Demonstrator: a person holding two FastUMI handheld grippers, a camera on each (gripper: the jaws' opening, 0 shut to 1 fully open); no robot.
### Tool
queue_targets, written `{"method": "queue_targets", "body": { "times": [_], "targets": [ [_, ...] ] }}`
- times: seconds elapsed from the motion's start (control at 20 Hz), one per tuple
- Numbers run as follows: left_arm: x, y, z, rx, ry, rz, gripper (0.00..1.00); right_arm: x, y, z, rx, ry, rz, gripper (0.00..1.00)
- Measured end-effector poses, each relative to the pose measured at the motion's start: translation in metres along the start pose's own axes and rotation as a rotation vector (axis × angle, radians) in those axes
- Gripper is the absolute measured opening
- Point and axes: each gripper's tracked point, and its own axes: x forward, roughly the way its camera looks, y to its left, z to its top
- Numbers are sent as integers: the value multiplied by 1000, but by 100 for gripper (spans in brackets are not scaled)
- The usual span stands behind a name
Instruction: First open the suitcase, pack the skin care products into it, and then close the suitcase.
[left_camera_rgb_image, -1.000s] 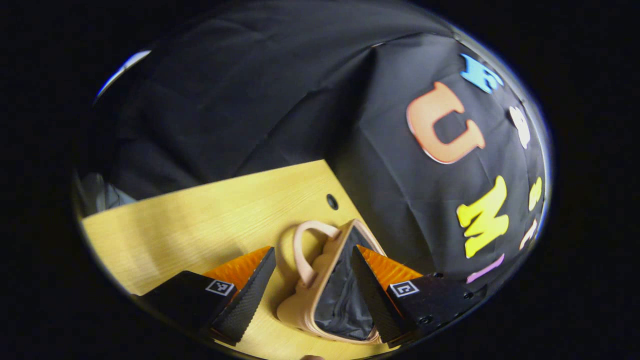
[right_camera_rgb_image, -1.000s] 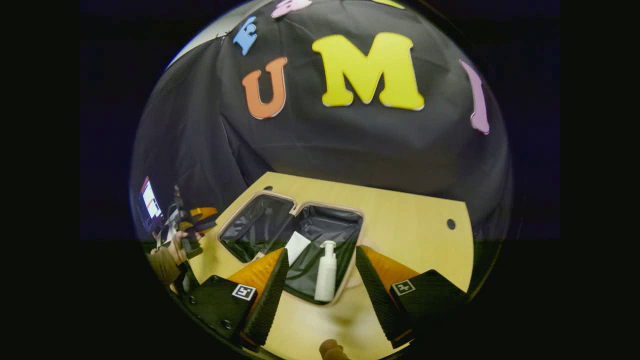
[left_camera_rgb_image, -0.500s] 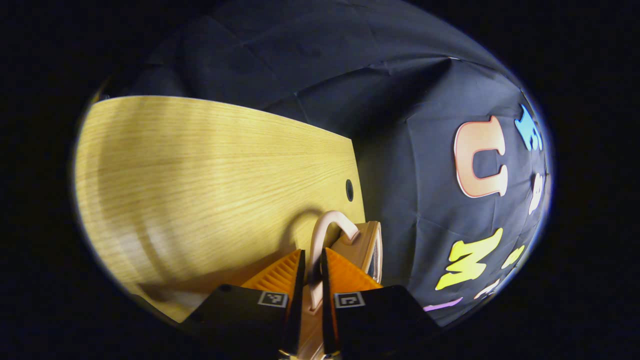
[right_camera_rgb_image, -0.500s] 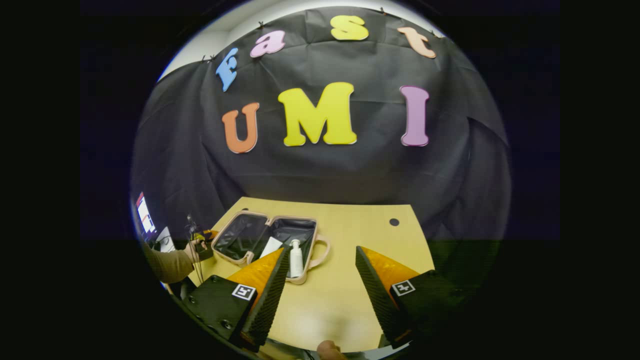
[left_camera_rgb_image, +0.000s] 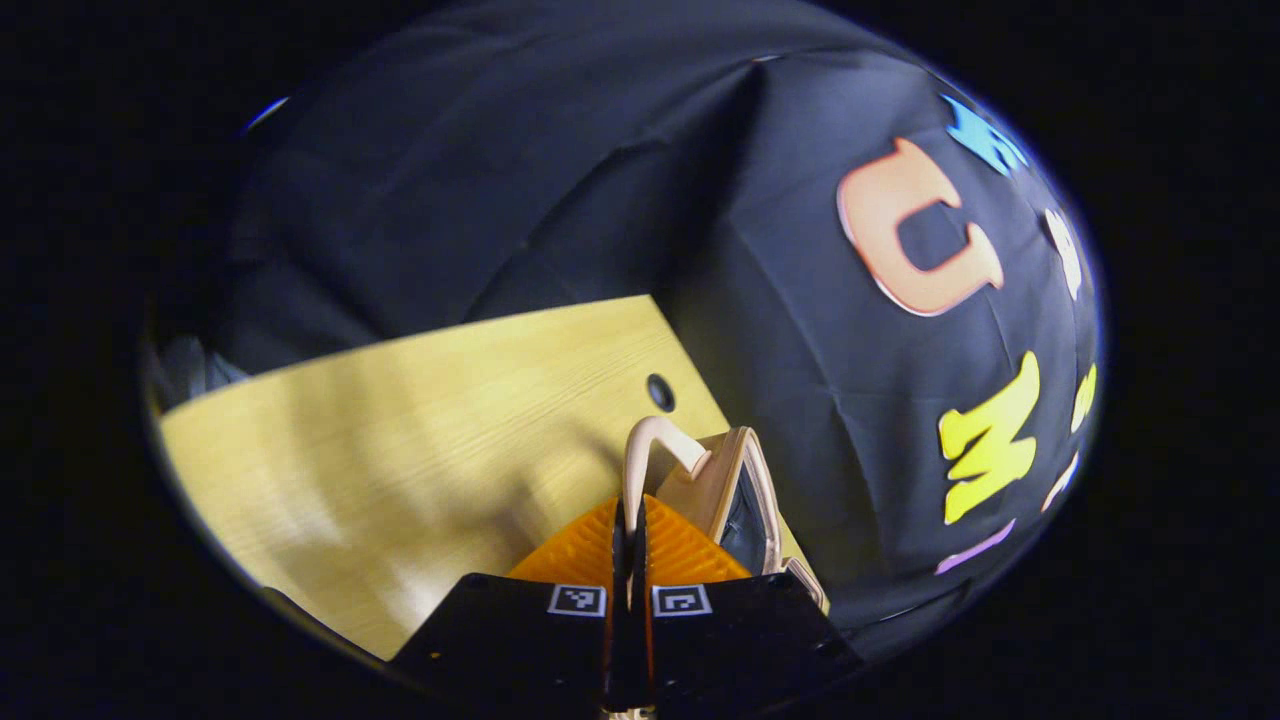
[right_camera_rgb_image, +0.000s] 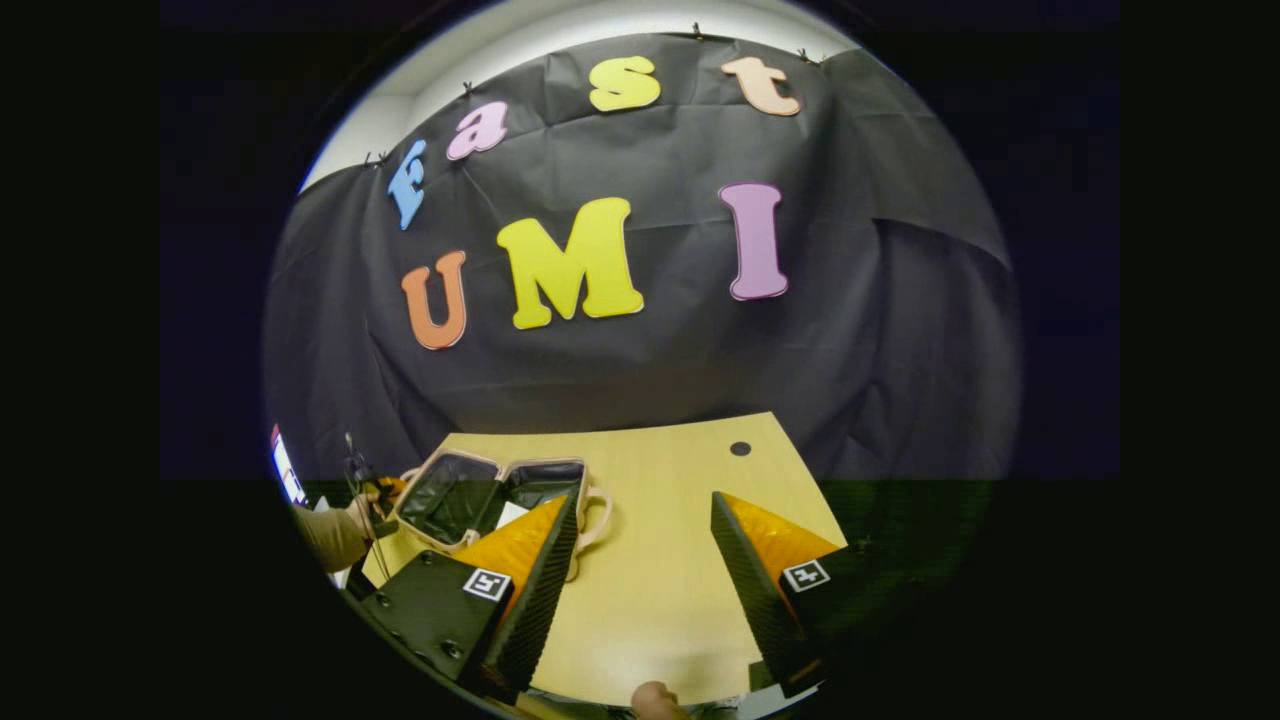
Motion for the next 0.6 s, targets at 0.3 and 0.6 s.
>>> {"method": "queue_targets", "body": {
  "times": [0.3,0.6],
  "targets": [
    [-41,-107,14,252,-98,-2,3,10,-30,14,2,-35,55,80],
    [-82,-235,-57,525,-163,-57,3,6,-57,33,-53,-92,111,80]
  ]
}}
